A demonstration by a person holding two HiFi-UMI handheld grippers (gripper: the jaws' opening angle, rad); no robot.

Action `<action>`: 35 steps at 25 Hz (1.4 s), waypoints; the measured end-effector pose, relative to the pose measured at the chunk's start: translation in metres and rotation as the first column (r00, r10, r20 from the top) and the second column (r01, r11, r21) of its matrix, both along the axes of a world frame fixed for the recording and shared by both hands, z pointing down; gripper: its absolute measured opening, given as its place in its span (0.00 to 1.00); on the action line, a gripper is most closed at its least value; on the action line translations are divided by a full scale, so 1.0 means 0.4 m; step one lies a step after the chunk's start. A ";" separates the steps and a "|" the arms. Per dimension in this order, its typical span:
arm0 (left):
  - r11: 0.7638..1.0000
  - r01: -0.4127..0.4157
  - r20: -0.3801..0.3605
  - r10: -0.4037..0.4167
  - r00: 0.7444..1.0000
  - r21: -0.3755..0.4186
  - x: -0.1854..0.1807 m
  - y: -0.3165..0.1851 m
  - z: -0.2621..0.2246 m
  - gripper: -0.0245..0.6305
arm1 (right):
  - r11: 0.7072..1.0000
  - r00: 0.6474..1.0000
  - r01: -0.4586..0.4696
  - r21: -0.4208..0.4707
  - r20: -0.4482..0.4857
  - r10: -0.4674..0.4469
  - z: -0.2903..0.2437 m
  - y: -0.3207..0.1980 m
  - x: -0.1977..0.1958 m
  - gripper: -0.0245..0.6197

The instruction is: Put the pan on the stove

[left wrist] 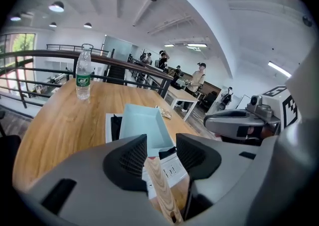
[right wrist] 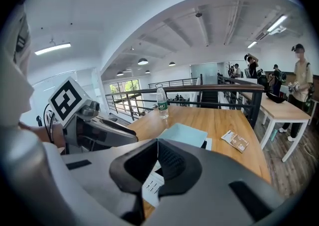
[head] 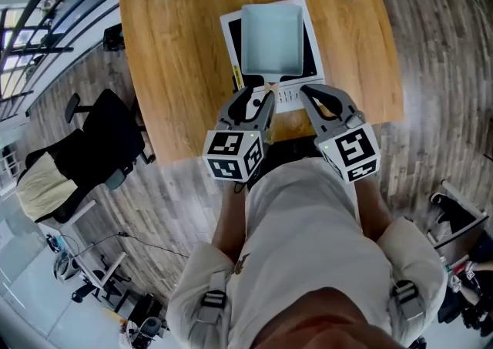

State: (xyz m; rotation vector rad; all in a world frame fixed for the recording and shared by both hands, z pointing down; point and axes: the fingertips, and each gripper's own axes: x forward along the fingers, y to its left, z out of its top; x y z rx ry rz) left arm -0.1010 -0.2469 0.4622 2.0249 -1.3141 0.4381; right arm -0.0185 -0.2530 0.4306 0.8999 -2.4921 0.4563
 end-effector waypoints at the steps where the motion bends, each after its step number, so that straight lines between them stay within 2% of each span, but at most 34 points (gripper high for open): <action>1: 1.000 0.003 0.005 -0.003 1.000 0.014 -0.002 -0.003 -0.013 0.33 | 1.000 1.000 0.001 0.008 0.008 -0.002 -0.010 -0.003 0.000 0.07; 9: 0.989 0.060 0.064 -0.069 0.996 0.136 -0.041 -0.017 -0.122 0.16 | 0.997 0.998 -0.014 0.075 0.062 0.010 -0.101 -0.036 0.013 0.07; 12: 0.976 0.063 0.078 -0.081 0.994 0.211 -0.050 -0.026 -0.168 0.11 | 0.995 0.997 -0.022 0.098 0.073 0.015 -0.126 -0.043 0.025 0.07; 20: 0.930 0.027 0.078 -0.060 0.995 0.367 -0.040 -0.028 -0.268 0.07 | 0.983 0.993 -0.023 0.180 0.121 0.001 -0.199 -0.044 0.047 0.07; 31: 0.927 0.023 0.038 -0.039 0.999 0.375 -0.039 -0.011 -0.270 0.07 | 0.980 0.995 0.001 0.200 0.094 -0.020 -0.196 -0.038 0.054 0.07; 35: 0.936 0.030 0.030 -0.043 0.999 0.350 -0.044 -0.012 -0.262 0.07 | 0.979 0.995 0.001 0.205 0.094 -0.021 -0.200 -0.038 0.051 0.07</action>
